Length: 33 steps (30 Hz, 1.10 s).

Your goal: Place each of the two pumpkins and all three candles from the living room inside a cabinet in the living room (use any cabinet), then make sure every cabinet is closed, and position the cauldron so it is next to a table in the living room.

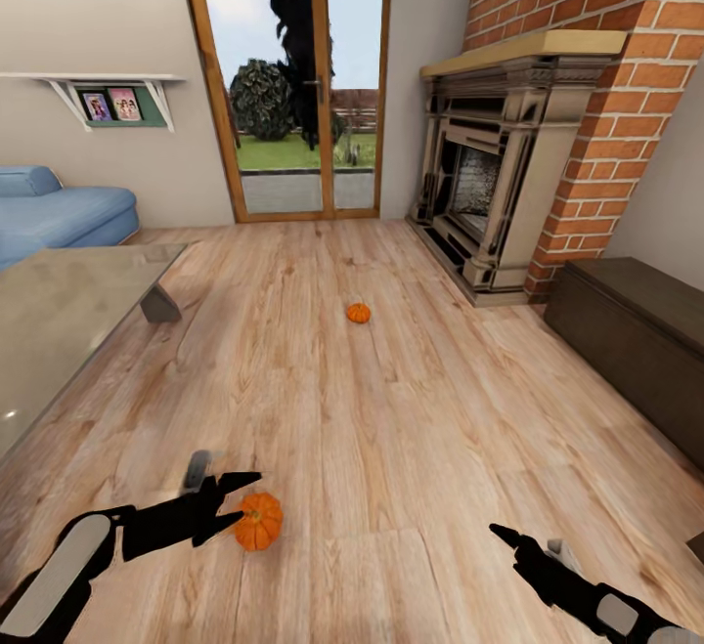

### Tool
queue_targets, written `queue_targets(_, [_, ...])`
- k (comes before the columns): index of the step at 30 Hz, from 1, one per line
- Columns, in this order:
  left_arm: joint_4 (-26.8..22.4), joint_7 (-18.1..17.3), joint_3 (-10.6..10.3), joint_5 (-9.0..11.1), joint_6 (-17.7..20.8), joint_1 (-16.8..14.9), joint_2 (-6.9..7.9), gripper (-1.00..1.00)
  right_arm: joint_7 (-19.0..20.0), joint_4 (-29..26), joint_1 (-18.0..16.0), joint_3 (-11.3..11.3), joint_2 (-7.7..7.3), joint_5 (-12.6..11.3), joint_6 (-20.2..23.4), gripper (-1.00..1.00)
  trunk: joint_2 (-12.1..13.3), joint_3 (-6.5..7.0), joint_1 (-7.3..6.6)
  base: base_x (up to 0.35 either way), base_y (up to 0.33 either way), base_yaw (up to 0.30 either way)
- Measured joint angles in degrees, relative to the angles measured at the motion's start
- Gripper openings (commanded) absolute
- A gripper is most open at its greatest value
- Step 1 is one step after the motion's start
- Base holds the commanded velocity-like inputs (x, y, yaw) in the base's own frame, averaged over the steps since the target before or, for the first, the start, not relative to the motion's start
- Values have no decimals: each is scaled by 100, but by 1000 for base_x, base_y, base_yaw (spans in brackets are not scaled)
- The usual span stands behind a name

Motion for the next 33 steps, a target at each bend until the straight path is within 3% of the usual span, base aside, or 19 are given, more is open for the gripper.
queue_targets(3, [62,9,225,-406,-63,-12,2,100,-145,-45,-336,15,7,2,25,100,0,0,0,1,0,0])
queue_targets(4, [134,11,347,-680,-170,-24,1,100,-317,-167,-527,3,14,-2,40,100,0,1,0,0,0,0])
queue_targets(8, [990,-45,479,-1470,-751,-290,-6,100,-1070,-1135,-780,32,14,21,-5,100,0,0,0,0,0,0])
queue_targets(11, [1756,-344,487,-1730,-978,-568,-7,100,-1829,-2022,-842,19,14,60,-130,100,0,0,0,0,0,0])
queue_targets(13, [2000,-682,473,-1933,-1140,-645,-7,100,-2151,-2590,-862,11,1,84,-214,100,0,0,0,0,0,0])
queue_targets(16, [2205,-1055,465,-2516,-1520,-686,-43,100,-2328,-2992,-905,-12,-27,294,-247,100,0,0,0,0,0,0])
queue_targets(19, [2402,-1331,462,-2996,-1891,-739,-150,100,-2134,-3306,-941,-35,-49,530,-176,100,0,0,0,0,0,0])
queue_targets(23, [2483,-1825,447,-3209,-2056,-770,-189,100,-1611,-3517,-950,-42,-55,613,123,100,0,0,0,0,0,0])
queue_targets(27, [2496,-2184,442,-3259,-2092,-777,-173,100,-1002,-3569,-953,-45,-59,633,349,100,0,0,0,0,0,0])
queue_targets(33, [2452,-2277,445,-3264,-2099,-778,-189,100,-803,-3567,-953,-60,-49,636,494,100,0,0,0,5,1,0])
